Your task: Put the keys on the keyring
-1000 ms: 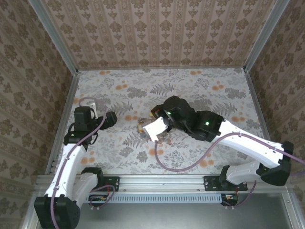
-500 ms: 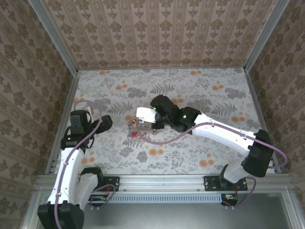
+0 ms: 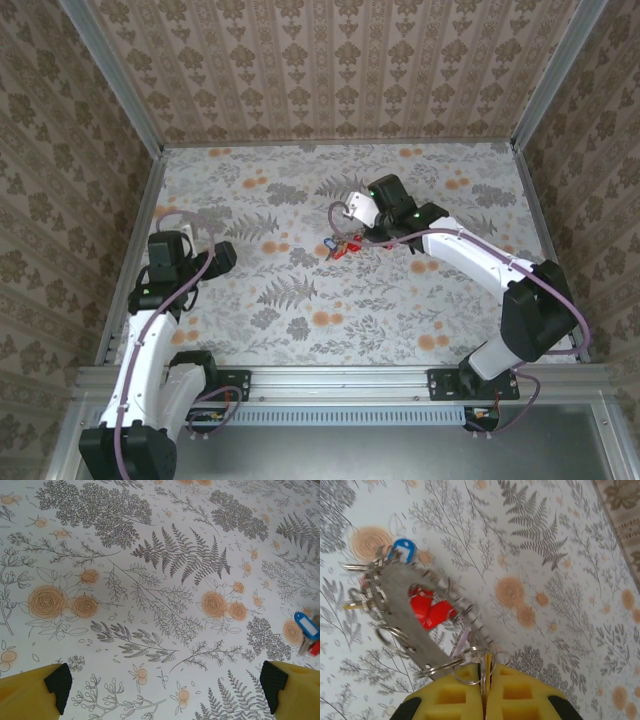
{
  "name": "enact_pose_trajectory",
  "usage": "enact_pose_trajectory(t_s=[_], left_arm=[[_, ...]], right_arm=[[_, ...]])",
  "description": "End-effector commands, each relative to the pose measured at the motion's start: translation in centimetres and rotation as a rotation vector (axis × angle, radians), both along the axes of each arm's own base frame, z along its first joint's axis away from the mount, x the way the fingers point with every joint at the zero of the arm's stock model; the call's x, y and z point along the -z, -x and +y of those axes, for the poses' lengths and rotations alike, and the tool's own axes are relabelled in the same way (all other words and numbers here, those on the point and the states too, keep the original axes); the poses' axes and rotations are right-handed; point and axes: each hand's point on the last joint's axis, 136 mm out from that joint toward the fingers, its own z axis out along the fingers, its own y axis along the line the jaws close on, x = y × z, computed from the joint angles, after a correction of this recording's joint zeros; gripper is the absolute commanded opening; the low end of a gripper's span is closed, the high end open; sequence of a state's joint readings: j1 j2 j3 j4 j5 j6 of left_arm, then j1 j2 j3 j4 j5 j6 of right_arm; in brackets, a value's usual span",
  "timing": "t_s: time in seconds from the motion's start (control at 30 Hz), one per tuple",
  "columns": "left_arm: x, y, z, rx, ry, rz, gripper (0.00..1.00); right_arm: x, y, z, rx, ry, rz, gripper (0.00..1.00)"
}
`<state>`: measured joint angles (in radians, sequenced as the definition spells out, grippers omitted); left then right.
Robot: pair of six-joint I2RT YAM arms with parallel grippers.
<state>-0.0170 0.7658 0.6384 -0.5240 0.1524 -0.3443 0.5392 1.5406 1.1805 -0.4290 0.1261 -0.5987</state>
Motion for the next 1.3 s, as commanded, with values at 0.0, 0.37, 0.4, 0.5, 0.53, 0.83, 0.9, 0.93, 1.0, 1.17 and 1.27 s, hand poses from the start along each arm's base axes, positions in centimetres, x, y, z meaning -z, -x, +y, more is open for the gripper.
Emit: enact_pose_trajectory(t_s=[0.0, 0.37, 0.4, 0.5, 0.53, 0.83, 0.9, 0.93, 1.0, 1.17, 1.27], left_arm=[[-0.3, 0.2, 0.4, -0.003, -0.023, -0.036, 1.00], [-1.6, 0.9, -0.2, 0.027, 0.002, -0.049, 1.00], [-1.6, 0.9, -0.2, 0.027, 0.007, -0.048, 1.00], [-1.6, 0.7, -0.4, 0.028, 0.016, -0.049, 1.00], [-1.5, 0.6, -0.4, 0.029, 0.018, -0.048, 1.00], [-1.0, 0.5, -0.3, 0.034, 0.007, -0.031, 1.00], [-0.8, 0.5, -0.2, 0.029, 0.007, -0.028, 1.00], [-0.7, 0.5, -0.2, 0.025, 0.010, -0.028, 1.00], [-0.4, 0.4, -0.2, 0.017, 0.020, -0.025, 1.00], [0.1, 0.4, -0.2, 0.001, 0.036, -0.020, 1.00], [0.3, 0.4, -0.2, -0.005, 0.039, -0.018, 1.00]], right_arm=[[-0.7, 1.2, 1.7, -0.078, -0.028, 0.023, 0.00], [-9.4, 9.2, 11.3, -0.250, -0.189, 0.030, 0.00], [-10.0, 9.6, 12.3, -0.235, -0.237, 0.040, 0.00], [-10.7, 10.4, 15.0, -0.176, -0.396, 0.125, 0.00], [-10.5, 10.3, 15.6, -0.154, -0.430, 0.148, 0.00], [-4.5, 10.4, 17.0, -0.225, -0.387, 0.183, 0.00], [-3.0, 10.5, 16.2, -0.242, -0.329, 0.190, 0.00], [-2.4, 10.7, 15.8, -0.248, -0.307, 0.196, 0.00], [-1.4, 10.9, 14.9, -0.257, -0.270, 0.205, 0.00], [0.0, 11.5, 12.5, -0.306, -0.240, 0.203, 0.00], [0.9, 12.8, 11.3, -0.371, -0.221, 0.212, 0.00]])
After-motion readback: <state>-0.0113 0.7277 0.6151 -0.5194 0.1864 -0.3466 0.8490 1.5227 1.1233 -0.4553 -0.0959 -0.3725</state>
